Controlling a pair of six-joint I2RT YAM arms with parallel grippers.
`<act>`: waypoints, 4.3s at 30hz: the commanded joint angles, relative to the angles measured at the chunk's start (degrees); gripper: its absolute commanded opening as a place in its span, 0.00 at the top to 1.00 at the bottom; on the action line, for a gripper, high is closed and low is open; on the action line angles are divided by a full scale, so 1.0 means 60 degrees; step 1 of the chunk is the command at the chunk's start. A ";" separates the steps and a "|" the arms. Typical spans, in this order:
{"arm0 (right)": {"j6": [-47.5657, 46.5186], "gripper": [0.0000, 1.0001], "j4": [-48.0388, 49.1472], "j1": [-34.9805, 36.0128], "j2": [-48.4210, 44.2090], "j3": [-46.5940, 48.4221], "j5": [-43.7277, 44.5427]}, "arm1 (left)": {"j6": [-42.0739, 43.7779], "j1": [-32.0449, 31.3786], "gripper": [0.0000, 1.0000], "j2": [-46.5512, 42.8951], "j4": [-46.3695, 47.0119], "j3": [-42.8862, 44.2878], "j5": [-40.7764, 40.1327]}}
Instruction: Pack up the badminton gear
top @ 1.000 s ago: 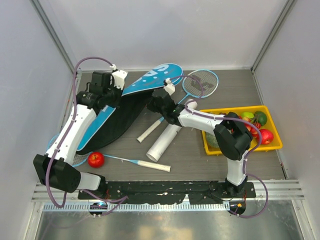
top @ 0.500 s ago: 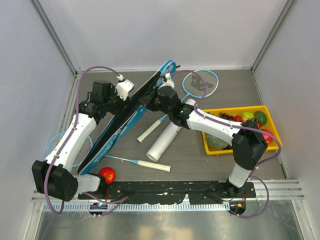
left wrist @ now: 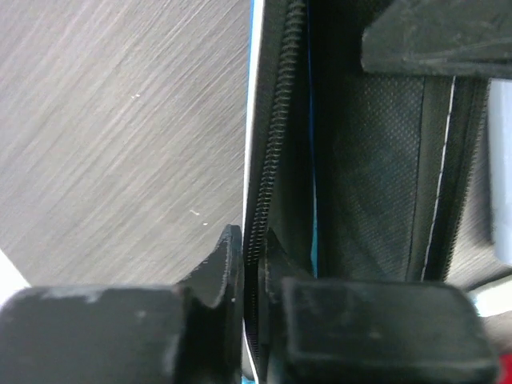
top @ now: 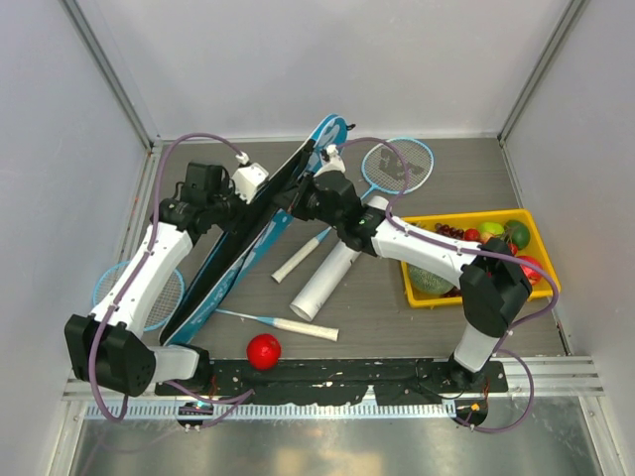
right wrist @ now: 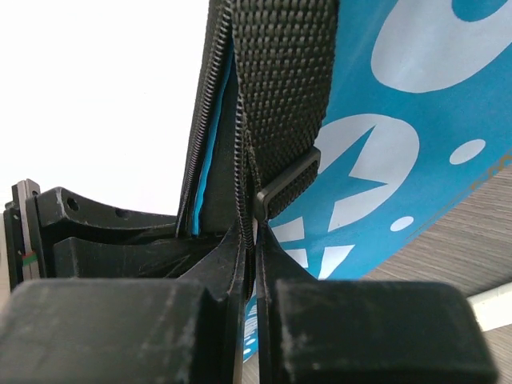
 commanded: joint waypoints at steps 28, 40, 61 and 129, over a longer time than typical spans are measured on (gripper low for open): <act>-0.4576 0.18 -0.2576 -0.0389 -0.3331 -0.2218 -0.1847 | -0.2393 0.0021 1.00 -0.0859 0.0599 0.1582 -0.5519; -0.0815 0.23 -0.3614 -0.0374 -0.2222 -0.1491 0.1403 | -0.2744 0.0007 1.00 -0.1590 0.1401 0.0076 -0.6252; 0.3319 0.23 -0.7774 -0.0286 0.2102 0.3022 0.2254 | -0.2892 -0.0008 1.00 -0.3613 0.4787 -0.2519 -0.7541; 0.2163 0.95 -0.4524 -0.0315 -0.0825 -0.0169 0.2460 | -0.3199 -0.0389 1.00 -0.2545 0.2561 -0.1026 -0.5431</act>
